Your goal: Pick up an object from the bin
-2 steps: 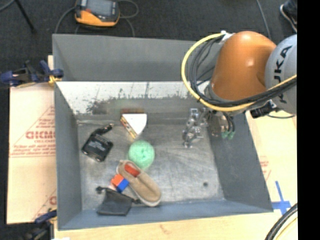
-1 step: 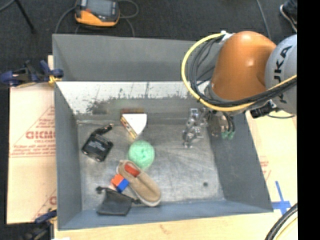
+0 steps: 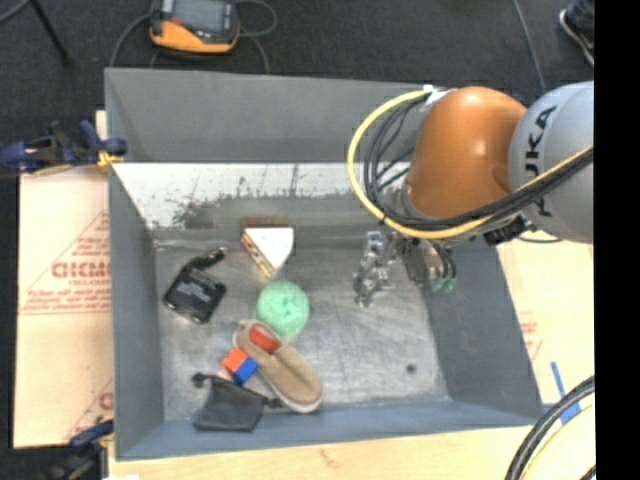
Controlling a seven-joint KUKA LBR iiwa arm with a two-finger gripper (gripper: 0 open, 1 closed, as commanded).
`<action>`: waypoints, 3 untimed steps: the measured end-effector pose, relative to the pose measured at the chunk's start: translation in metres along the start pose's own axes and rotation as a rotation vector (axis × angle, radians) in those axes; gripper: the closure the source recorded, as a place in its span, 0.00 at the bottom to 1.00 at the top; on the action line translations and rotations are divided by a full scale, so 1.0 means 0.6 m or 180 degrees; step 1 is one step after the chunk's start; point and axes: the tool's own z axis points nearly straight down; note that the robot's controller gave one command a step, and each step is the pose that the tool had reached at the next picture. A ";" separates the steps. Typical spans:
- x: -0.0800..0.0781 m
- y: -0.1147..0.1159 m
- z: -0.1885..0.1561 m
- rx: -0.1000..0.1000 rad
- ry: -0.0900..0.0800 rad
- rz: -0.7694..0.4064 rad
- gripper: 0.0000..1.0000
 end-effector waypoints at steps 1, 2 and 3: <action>0.015 0.022 0.043 -0.0009 0.0046 0.0002 1.00; 0.017 0.029 0.034 -0.0010 0.0041 0.0035 1.00; 0.022 0.031 0.034 -0.0008 0.0029 -0.0774 0.00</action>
Offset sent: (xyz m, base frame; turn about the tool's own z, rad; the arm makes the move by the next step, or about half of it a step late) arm -0.0166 0.0346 -0.0246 0.0065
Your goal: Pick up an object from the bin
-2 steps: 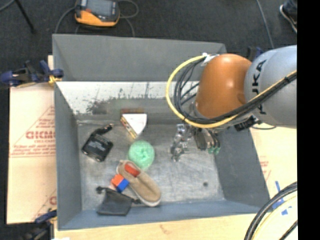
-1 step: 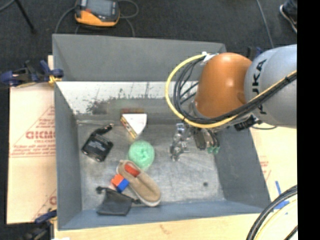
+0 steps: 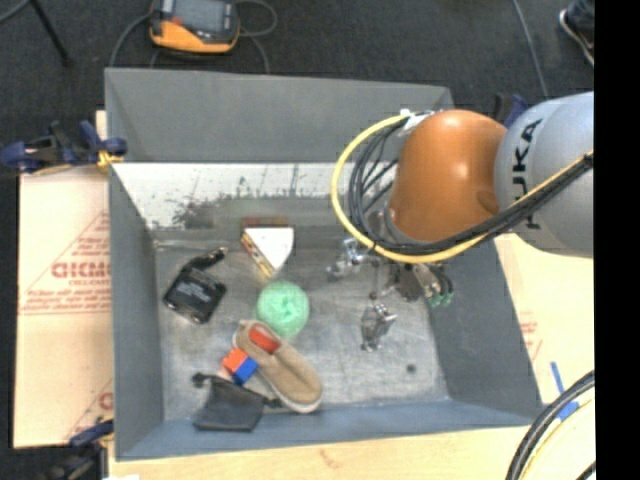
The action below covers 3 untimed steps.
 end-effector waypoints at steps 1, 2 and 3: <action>0.004 -0.006 0.005 -0.0001 0.0004 -0.0174 0.00; -0.020 0.015 0.018 0.0006 -0.0010 -0.0315 0.00; -0.120 0.071 0.170 0.0008 -0.0034 0.0432 1.00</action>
Offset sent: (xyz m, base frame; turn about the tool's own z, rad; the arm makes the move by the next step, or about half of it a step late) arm 0.0264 0.0497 -0.0288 -0.2027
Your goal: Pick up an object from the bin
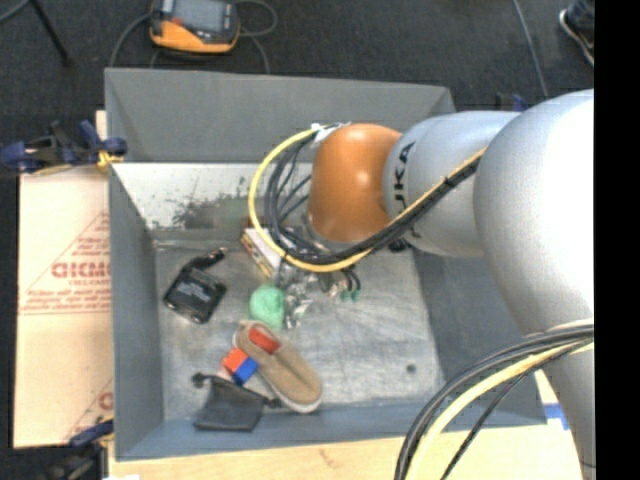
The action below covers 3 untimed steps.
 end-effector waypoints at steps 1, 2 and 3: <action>0.000 0.000 0.000 0.0000 0.0000 0.0000 1.00; 0.000 0.017 -0.054 -0.0005 0.0036 0.0009 1.00; 0.007 0.021 -0.153 -0.0007 0.0040 -0.0107 1.00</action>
Offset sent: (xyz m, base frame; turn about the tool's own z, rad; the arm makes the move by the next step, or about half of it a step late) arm -0.0010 0.0210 0.0634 0.0036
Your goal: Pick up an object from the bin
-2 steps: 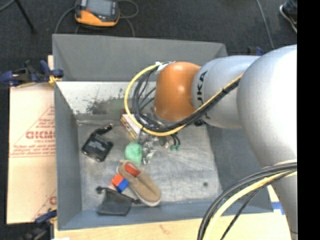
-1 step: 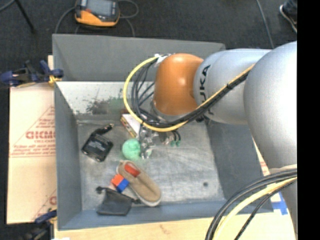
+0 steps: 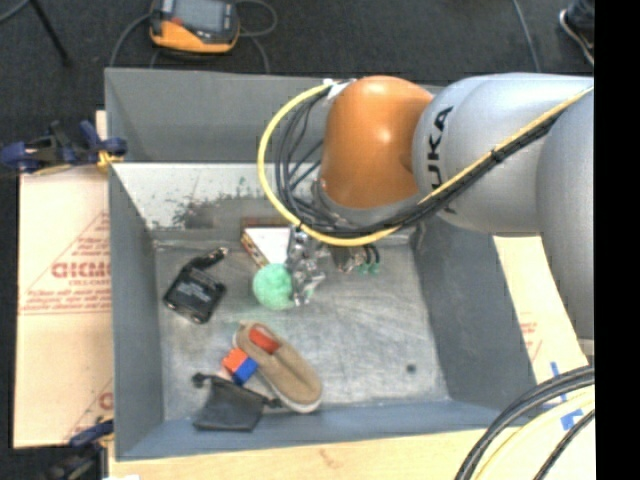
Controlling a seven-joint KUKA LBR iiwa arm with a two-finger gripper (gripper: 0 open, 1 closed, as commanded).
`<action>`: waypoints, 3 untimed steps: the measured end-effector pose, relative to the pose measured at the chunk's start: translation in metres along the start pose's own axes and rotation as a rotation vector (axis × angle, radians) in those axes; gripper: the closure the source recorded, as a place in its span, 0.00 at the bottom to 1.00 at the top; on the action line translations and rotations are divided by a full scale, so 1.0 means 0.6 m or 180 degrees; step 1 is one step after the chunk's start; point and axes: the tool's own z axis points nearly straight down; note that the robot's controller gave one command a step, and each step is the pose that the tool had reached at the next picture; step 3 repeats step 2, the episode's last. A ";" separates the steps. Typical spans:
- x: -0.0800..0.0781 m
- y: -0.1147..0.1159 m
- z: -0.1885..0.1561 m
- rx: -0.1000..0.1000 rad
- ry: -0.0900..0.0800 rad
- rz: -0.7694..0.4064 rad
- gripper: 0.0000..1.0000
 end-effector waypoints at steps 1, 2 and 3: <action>0.000 -0.002 -0.024 0.0000 -0.0004 -0.0031 1.00; 0.046 -0.042 -0.080 -0.0001 -0.0005 -0.0094 1.00; 0.046 -0.042 -0.080 -0.0001 -0.0005 -0.0094 1.00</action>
Offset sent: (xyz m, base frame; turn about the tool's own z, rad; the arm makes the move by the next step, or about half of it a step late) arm -0.0472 -0.0557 0.0739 -0.1071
